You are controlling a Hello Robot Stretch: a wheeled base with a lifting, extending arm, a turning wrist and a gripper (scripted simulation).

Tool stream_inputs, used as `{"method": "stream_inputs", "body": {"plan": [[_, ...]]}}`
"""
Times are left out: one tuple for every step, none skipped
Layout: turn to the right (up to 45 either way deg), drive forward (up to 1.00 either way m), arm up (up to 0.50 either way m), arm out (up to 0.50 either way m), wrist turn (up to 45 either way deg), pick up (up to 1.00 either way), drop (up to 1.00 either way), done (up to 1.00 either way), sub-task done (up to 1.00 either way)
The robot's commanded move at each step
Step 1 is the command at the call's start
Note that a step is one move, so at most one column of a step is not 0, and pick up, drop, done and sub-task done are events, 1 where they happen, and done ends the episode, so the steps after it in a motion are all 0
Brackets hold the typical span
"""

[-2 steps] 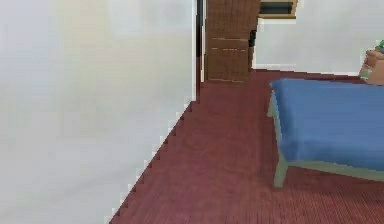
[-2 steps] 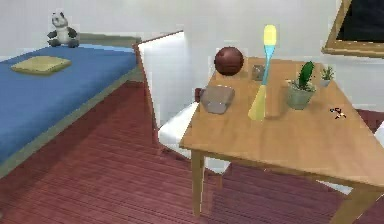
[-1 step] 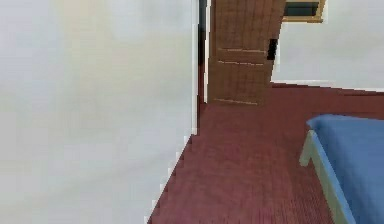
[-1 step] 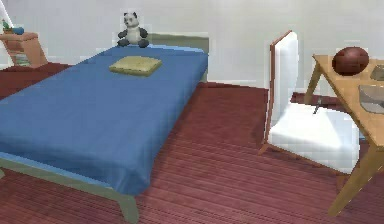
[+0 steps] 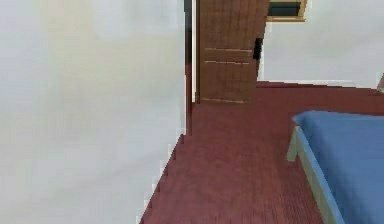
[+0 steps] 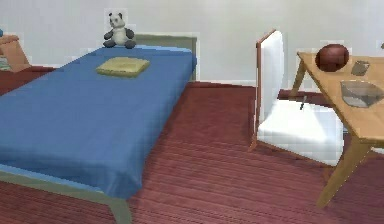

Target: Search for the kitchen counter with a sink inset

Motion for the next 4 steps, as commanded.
{"method": "stream_inputs", "body": {"plan": [[0.0, 0.3, 0.0, 0.0, 0.0, 0.0, 0.0, 0.0, 0.0], [12.0, 0.0, 0.0, 0.0, 0.0, 0.0, 0.0, 0.0, 0.0], [0.0, 1.0, 0.0, 0.0, 0.0, 0.0, 0.0, 0.0, 0.0], [0.0, 0.5, 0.0, 0.0, 0.0, 0.0, 0.0, 0.0, 0.0]]}}
